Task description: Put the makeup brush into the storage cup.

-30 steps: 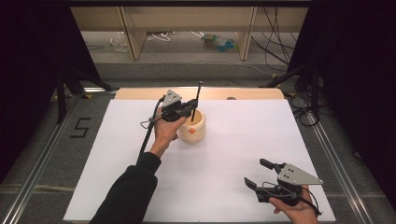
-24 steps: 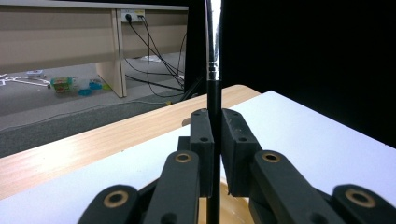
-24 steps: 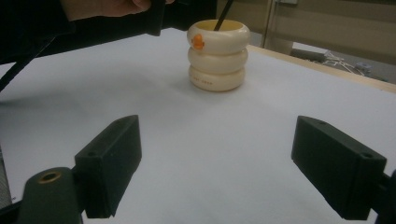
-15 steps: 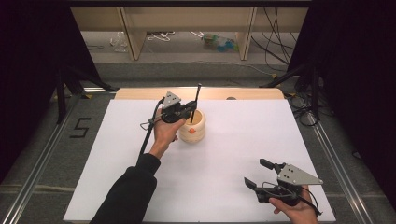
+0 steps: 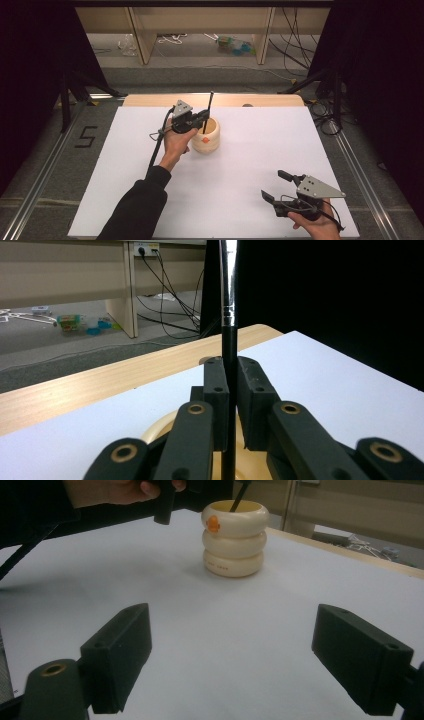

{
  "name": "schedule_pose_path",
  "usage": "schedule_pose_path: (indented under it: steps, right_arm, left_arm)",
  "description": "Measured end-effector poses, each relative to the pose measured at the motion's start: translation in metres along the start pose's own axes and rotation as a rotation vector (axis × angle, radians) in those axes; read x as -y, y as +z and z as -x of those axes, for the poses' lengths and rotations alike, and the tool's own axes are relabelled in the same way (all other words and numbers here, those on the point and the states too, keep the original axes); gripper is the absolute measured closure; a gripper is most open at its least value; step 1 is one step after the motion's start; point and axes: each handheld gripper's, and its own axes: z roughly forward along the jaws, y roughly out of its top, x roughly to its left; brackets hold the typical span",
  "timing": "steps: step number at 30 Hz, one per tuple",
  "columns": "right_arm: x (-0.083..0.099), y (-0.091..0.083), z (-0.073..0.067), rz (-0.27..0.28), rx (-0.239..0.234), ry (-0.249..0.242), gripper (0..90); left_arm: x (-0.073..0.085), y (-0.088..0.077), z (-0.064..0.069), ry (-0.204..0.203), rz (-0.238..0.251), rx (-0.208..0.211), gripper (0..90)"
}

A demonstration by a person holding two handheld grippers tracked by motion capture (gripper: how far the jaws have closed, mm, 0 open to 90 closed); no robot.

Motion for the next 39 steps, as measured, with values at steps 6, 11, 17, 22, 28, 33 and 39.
schedule_pose_path:
  steps: [6, 11, 17, 22, 28, 33, 39]
  right_arm:
    - [0.0, -0.002, -0.001, -0.028, -0.002, 0.019, 17.4]
    - [0.0, -0.002, -0.001, -0.028, -0.002, 0.02, 17.4]
    - [0.0, -0.002, -0.001, -0.028, -0.003, 0.02, 17.4]
    - [0.0, -0.002, -0.001, -0.027, -0.003, 0.019, 17.4]
    - [0.0, -0.002, -0.001, -0.028, -0.004, 0.018, 17.4]
    - [0.0, -0.002, -0.002, -0.029, -0.007, 0.017, 17.4]
    - [0.0, 0.0, 0.0, -0.003, -0.009, 0.004, 17.3]
  left_arm:
    - [0.002, 0.0, 0.0, 0.005, -0.008, 0.0, 83.5]
    - [0.004, 0.0, 0.0, 0.0, -0.016, 0.001, 83.5]
    - [0.009, 0.002, 0.0, -0.014, -0.026, 0.004, 83.4]
    - [0.011, 0.002, 0.0, -0.008, -0.034, 0.006, 83.4]
    - [0.011, 0.003, 0.002, -0.013, -0.045, 0.0, 81.4]
    - [0.01, 0.0, 0.004, -0.02, -0.049, 0.002, 79.6]
    - [0.007, -0.004, 0.007, -0.024, -0.056, 0.016, 71.8]
